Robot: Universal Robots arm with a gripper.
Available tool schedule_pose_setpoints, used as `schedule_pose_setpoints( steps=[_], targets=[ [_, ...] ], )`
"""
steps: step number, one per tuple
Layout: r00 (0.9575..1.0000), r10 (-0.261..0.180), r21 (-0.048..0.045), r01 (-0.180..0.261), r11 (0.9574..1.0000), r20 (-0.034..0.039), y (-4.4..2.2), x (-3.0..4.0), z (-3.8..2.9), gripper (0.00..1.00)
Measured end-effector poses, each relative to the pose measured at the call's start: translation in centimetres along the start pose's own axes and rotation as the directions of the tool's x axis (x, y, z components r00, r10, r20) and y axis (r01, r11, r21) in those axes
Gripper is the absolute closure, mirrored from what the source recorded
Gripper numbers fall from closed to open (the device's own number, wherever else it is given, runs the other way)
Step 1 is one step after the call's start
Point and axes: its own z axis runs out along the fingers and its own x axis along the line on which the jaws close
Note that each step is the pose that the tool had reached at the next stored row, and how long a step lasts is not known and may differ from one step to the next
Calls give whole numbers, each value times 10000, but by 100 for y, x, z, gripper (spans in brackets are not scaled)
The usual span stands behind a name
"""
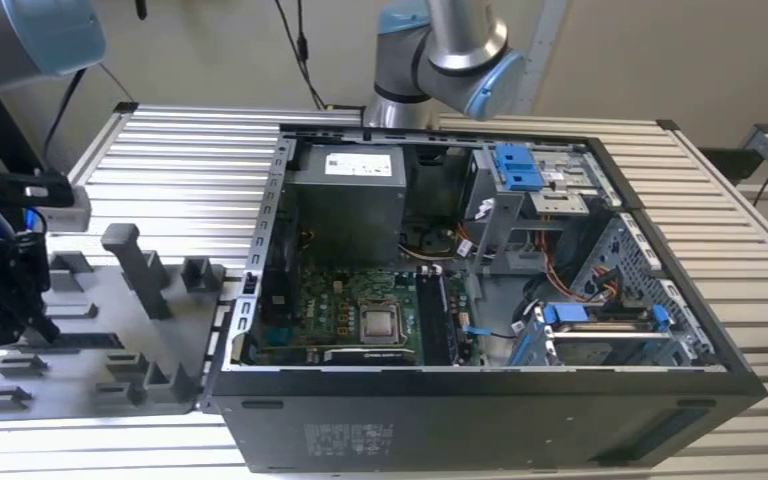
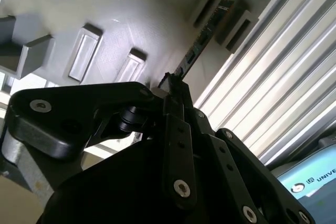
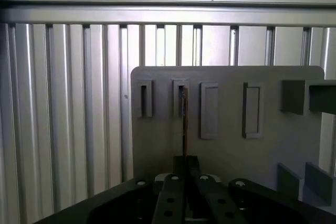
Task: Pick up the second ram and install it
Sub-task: 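Pick up the second ram and move it above second insertion slot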
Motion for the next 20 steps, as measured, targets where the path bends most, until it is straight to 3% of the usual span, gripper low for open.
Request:
schedule_pose_setpoints(
  steps=[20],
  targets=[
    [10000,68,1,-68,10000,-1,-1,-1,-132,87]
  ],
)
